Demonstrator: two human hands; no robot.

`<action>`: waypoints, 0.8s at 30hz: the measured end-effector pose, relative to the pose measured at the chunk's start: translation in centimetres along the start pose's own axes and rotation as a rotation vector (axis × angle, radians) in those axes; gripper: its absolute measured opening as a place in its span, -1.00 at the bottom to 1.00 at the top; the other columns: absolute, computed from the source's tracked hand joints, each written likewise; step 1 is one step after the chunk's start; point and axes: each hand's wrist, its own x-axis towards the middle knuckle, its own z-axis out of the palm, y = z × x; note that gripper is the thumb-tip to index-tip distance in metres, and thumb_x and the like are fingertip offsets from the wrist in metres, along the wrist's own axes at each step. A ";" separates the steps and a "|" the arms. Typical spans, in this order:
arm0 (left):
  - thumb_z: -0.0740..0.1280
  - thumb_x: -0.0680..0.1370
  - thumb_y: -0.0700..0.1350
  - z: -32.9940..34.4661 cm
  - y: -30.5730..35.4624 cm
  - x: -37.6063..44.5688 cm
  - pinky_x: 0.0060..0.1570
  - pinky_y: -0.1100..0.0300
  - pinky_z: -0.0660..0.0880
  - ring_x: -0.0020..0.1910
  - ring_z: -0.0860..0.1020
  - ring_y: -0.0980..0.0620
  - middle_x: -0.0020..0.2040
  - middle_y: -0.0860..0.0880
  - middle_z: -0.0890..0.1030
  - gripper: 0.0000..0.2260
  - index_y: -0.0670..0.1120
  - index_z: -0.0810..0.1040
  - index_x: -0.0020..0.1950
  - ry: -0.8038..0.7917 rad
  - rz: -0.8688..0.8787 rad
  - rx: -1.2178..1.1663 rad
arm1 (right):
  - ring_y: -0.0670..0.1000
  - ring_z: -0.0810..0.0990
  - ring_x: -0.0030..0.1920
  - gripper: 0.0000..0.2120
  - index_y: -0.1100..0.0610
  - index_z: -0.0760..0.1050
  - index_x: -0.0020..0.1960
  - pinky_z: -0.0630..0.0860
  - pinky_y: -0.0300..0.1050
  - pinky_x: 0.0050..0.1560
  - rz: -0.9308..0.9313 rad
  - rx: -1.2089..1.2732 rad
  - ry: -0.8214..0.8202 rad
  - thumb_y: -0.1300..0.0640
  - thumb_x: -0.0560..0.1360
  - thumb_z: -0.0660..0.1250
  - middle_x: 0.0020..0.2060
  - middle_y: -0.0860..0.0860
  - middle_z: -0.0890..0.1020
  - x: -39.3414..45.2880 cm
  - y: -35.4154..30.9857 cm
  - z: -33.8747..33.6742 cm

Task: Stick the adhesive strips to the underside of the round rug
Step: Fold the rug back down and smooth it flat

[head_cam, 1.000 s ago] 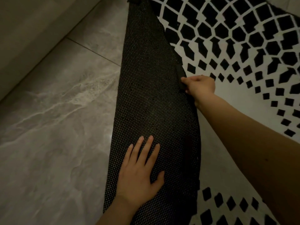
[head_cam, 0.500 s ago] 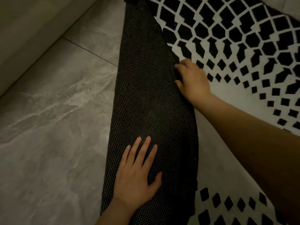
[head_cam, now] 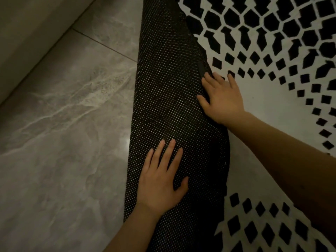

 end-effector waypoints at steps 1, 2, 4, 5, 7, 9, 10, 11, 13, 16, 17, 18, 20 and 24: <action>0.20 0.50 0.19 0.0 0.0 0.0 0.43 -0.09 0.14 0.51 0.13 -0.08 0.52 -0.05 0.21 -0.42 -0.04 0.33 0.46 0.002 -0.003 -0.001 | 0.07 0.09 0.50 -0.42 0.14 0.17 0.50 -0.12 0.10 0.48 0.009 0.010 0.021 -0.15 0.59 -0.03 0.50 0.04 0.20 -0.9 0.0 0.2; 0.20 0.50 0.19 0.1 -0.1 -0.1 0.43 -0.09 0.14 0.51 0.13 -0.08 0.52 -0.05 0.21 -0.42 -0.04 0.33 0.46 0.001 -0.002 0.001 | 0.08 0.12 0.50 -0.41 0.15 0.21 0.48 -0.10 0.09 0.48 0.023 0.026 0.040 -0.16 0.58 -0.04 0.48 0.05 0.24 -1.6 -0.1 0.4; 0.20 0.50 0.20 0.1 -0.1 0.0 0.43 -0.09 0.14 0.51 0.14 -0.08 0.52 -0.05 0.21 -0.41 -0.04 0.33 0.47 -0.001 0.000 0.004 | 0.10 0.18 0.48 -0.38 0.17 0.26 0.46 -0.05 0.10 0.47 0.050 0.051 0.059 -0.18 0.55 -0.06 0.46 0.07 0.28 -2.3 -0.5 0.6; 0.19 0.50 0.20 0.1 -0.1 0.0 0.43 -0.09 0.14 0.51 0.15 -0.08 0.52 -0.06 0.21 -0.41 -0.05 0.33 0.46 0.000 0.001 0.006 | 0.10 0.18 0.48 -0.36 0.17 0.25 0.47 -0.03 0.10 0.47 0.057 0.065 0.056 -0.19 0.54 -0.07 0.47 0.08 0.27 -2.3 -0.6 0.7; 0.19 0.50 0.20 0.1 0.0 0.0 0.42 -0.10 0.15 0.51 0.16 -0.08 0.52 -0.06 0.22 -0.42 -0.05 0.34 0.46 -0.003 0.000 0.004 | 0.08 0.11 0.50 -0.37 0.14 0.14 0.51 -0.08 0.10 0.48 0.061 0.102 0.016 -0.19 0.57 -0.09 0.51 0.05 0.16 -2.4 -0.4 1.0; 0.20 0.50 0.19 0.0 0.0 0.0 0.43 -0.09 0.15 0.50 0.16 -0.09 0.52 -0.06 0.22 -0.42 -0.04 0.33 0.46 0.001 -0.001 0.003 | 0.04 -0.04 0.53 -0.36 0.10 -0.05 0.55 -0.18 0.09 0.49 0.039 0.115 -0.058 -0.22 0.58 -0.13 0.54 0.01 -0.02 -2.5 0.3 1.3; 0.20 0.50 0.19 0.1 0.0 0.0 0.43 -0.09 0.14 0.51 0.15 -0.09 0.52 -0.06 0.22 -0.42 -0.04 0.33 0.46 0.003 0.001 0.008 | 0.03 -0.12 0.53 -0.34 0.08 -0.14 0.55 -0.23 0.08 0.49 0.019 0.110 -0.096 -0.24 0.57 -0.15 0.54 0.00 -0.11 -2.7 0.5 1.5; 0.20 0.50 0.19 0.1 0.0 0.0 0.44 -0.09 0.14 0.51 0.15 -0.09 0.52 -0.06 0.23 -0.42 -0.04 0.33 0.46 0.003 0.002 0.010 | 0.02 -0.17 0.53 -0.32 0.08 -0.20 0.55 -0.26 0.07 0.48 0.005 0.106 -0.118 -0.26 0.56 -0.18 0.54 0.00 -0.17 -2.8 0.7 1.6; 0.20 0.50 0.19 0.1 0.0 0.0 0.43 -0.10 0.15 0.51 0.15 -0.09 0.52 -0.06 0.23 -0.42 -0.05 0.34 0.46 0.004 0.000 0.007 | 0.01 -0.18 0.53 -0.32 0.10 -0.20 0.54 -0.27 0.05 0.48 -0.002 0.113 -0.064 -0.26 0.56 -0.20 0.54 0.02 -0.16 -3.0 0.8 1.8; 0.20 0.49 0.18 0.1 0.0 0.0 0.43 -0.10 0.16 0.51 0.15 -0.08 0.52 -0.05 0.22 -0.42 -0.04 0.34 0.46 0.002 0.007 -0.009 | 0.01 -0.05 0.53 -0.36 0.11 -0.02 0.54 -0.21 0.06 0.48 0.069 0.178 0.078 -0.20 0.56 -0.19 0.54 0.02 0.02 -3.9 0.6 1.9; 0.20 0.49 0.18 0.2 0.0 -0.1 0.43 -0.10 0.16 0.51 0.15 -0.08 0.52 -0.05 0.22 -0.42 -0.04 0.34 0.46 0.006 0.006 -0.011 | 0.01 -0.04 0.53 -0.36 0.10 0.01 0.54 -0.21 0.06 0.47 0.074 0.195 0.076 -0.20 0.55 -0.21 0.53 0.01 0.05 -4.4 0.7 2.2; 0.20 0.49 0.19 0.1 0.0 0.0 0.43 -0.10 0.15 0.51 0.15 -0.08 0.52 -0.05 0.23 -0.42 -0.04 0.34 0.46 0.009 0.003 -0.009 | 0.01 -0.05 0.53 -0.35 0.08 0.02 0.54 -0.21 0.06 0.47 0.069 0.199 0.056 -0.21 0.54 -0.24 0.53 0.00 0.05 -4.8 0.7 2.5; 0.20 0.49 0.19 0.1 -0.1 0.0 0.43 -0.10 0.15 0.51 0.15 -0.08 0.52 -0.05 0.23 -0.41 -0.04 0.33 0.46 0.006 0.003 -0.005 | 0.03 -0.08 0.53 -0.34 0.04 -0.01 0.54 -0.22 0.06 0.46 0.067 0.181 0.013 -0.24 0.52 -0.27 0.54 -0.02 0.01 -5.4 0.8 2.9; 0.20 0.49 0.18 0.2 0.0 0.0 0.42 -0.10 0.16 0.51 0.15 -0.08 0.52 -0.06 0.23 -0.41 -0.04 0.33 0.46 0.005 0.008 -0.009 | 0.07 -0.06 0.53 -0.34 -0.01 -0.03 0.54 -0.14 0.11 0.47 0.114 0.246 0.005 -0.28 0.51 -0.24 0.54 0.04 0.01 -5.5 0.8 2.6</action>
